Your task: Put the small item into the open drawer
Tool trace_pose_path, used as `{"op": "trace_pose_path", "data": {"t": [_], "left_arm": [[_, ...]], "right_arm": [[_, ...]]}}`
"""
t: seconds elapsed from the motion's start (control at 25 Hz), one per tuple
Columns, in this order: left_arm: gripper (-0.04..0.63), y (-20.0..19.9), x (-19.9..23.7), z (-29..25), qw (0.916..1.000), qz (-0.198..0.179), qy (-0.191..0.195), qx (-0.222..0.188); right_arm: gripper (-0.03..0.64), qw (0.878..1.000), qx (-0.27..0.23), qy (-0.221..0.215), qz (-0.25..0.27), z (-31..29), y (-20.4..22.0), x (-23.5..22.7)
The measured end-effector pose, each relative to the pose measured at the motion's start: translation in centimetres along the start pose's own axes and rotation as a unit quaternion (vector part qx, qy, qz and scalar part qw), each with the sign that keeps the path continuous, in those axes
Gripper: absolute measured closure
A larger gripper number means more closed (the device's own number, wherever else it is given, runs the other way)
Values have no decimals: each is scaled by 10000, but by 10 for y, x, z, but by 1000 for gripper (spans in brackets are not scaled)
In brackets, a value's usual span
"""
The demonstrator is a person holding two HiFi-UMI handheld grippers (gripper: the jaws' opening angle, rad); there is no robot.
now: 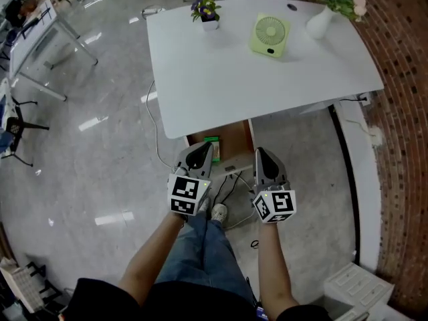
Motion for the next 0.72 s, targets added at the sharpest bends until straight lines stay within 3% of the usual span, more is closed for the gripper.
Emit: {"op": "trace_pose_path", "data": {"t": [0.2, 0.32, 0.52, 0.72], "left_arm": [[574, -75, 13, 57, 9969, -356, -35, -705], [574, -105, 18, 82, 9926, -599, -251, -1026], [574, -120, 18, 109, 9869, -697, -470, -1377], [574, -116, 13, 118, 9849, -729, -413, -1514]], "right_arm": [[615, 9984, -520, 139, 158, 41, -63, 33], [615, 9960, -831, 231, 249, 63, -89, 47], [615, 9903, -1260, 404, 417, 93, -111, 57], [615, 9860, -1485, 524, 544, 110, -120, 56]]}}
Point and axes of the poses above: the fingertips, and each gripper's own axes: z backward along the fingers, x to its left, y out of its underside, the point moved 10 cm from there along z, backward along the fingers, and after that the axes turned 10 degrees about -z, right-handed, at the moved point
